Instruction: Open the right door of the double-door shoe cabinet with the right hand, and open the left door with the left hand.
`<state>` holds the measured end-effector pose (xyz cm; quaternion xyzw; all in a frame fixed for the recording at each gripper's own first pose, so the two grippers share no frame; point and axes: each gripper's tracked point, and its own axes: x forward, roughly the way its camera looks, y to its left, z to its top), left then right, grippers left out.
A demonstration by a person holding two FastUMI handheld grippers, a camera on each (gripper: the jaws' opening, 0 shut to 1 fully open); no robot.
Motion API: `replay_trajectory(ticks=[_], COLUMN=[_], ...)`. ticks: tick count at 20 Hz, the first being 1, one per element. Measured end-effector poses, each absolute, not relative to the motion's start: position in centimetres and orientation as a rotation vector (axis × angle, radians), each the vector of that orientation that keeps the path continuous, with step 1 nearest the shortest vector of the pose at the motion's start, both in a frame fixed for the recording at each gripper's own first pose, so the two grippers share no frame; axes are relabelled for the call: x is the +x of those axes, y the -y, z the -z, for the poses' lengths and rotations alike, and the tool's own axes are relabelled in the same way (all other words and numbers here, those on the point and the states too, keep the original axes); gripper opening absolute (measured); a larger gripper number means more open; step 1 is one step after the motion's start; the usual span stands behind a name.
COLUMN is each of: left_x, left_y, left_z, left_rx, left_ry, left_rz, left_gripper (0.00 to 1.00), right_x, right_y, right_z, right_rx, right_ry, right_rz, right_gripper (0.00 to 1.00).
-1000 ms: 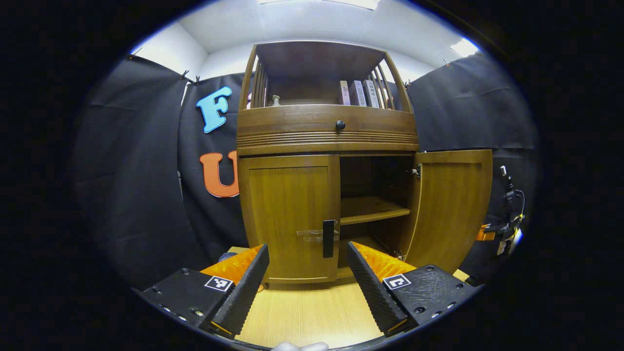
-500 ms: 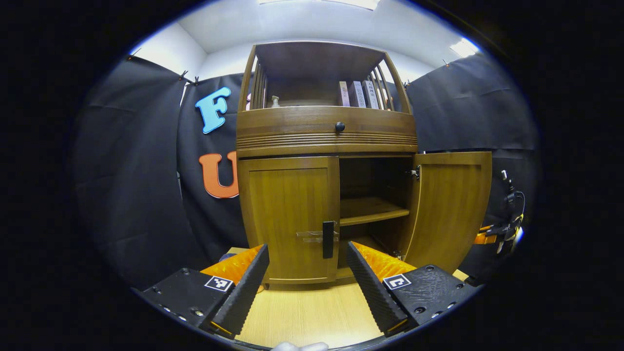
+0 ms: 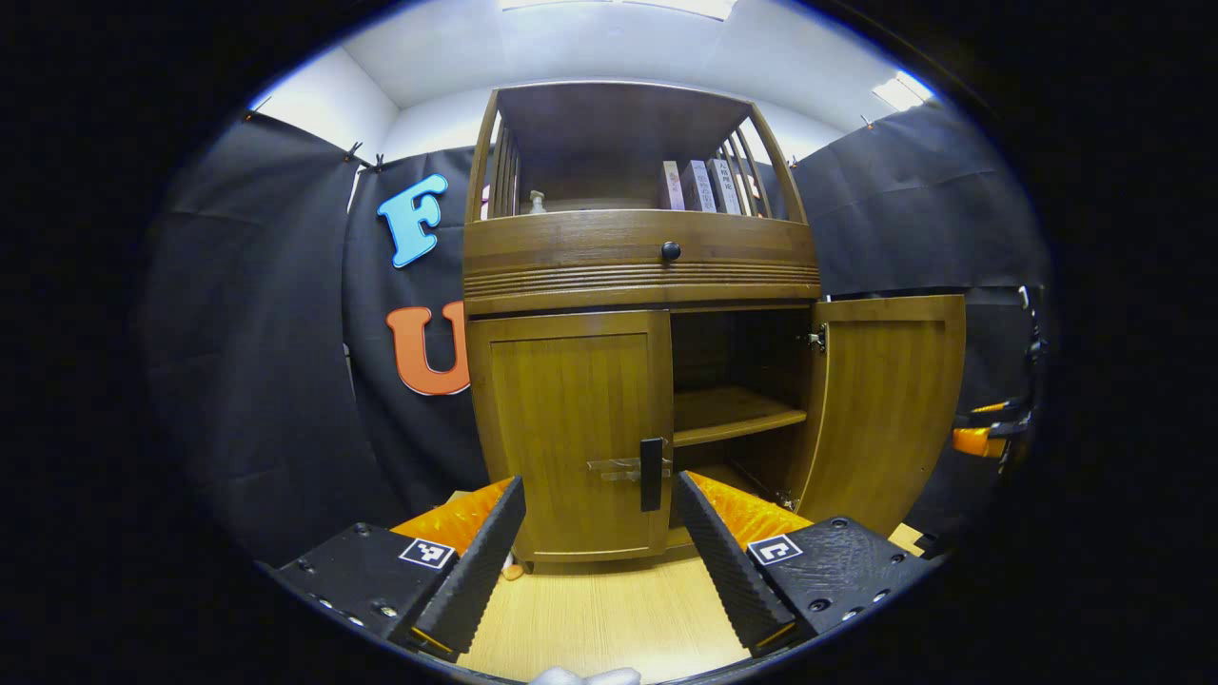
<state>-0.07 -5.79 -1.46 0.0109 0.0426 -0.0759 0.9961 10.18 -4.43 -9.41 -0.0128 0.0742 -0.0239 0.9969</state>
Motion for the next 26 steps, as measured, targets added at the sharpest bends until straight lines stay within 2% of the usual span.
replay_trajectory(ticks=[2, 3, 4, 13, 17, 22, 23, 24, 26], left_x=[0.1, 0.1, 0.1, 0.0, 0.8, 4.5, 5.7, 6.9, 9.5], left_y=[5.5, 5.3, 5.1, 4.8, 5.1, 7.4, 8.2, 8.9, 10.5], left_z=[1.4, 1.5, 1.5, 2.1, 4.4, 7.5, 8.0, 8.4, 9.6], left_rx=[0.023, 0.023, 0.022, 0.026, 0.020, -0.020, -0.033, -0.047, -0.076], left_ry=[-0.082, -0.082, -0.083, -0.088, -0.113, -0.125, -0.122, -0.127, -0.139], left_rz=[0.148, 0.145, 0.141, 0.113, 0.103, 0.131, 0.140, 0.152, 0.167], left_gripper=[0.96, 1.00, 0.96, 0.96, 0.96, 0.96, 1.00, 0.96, 0.96], right_x=[10.2, 10.4, 10.6, 11.5, 11.0, 11.0, 11.1, 11.1, 11.3], right_y=[4.3, 3.9, 3.5, -1.0, -2.9, -3.3, -3.1, -3.1, -2.8], right_z=[8.5, 8.0, 7.8, 6.9, 8.0, 8.6, 8.5, 8.5, 8.2], right_rx=[-0.011, -0.003, 0.000, 0.025, 0.020, 0.019, 0.021, 0.022, 0.021], right_ry=[-0.106, -0.084, -0.073, -0.010, -0.076, -0.124, -0.127, -0.129, -0.129], right_rz=[0.087, 0.094, 0.092, 0.027, -0.047, -0.055, -0.051, -0.048, -0.038], right_gripper=[0.99, 0.98, 0.98, 1.00, 1.00, 1.00, 1.00, 1.00, 1.00])
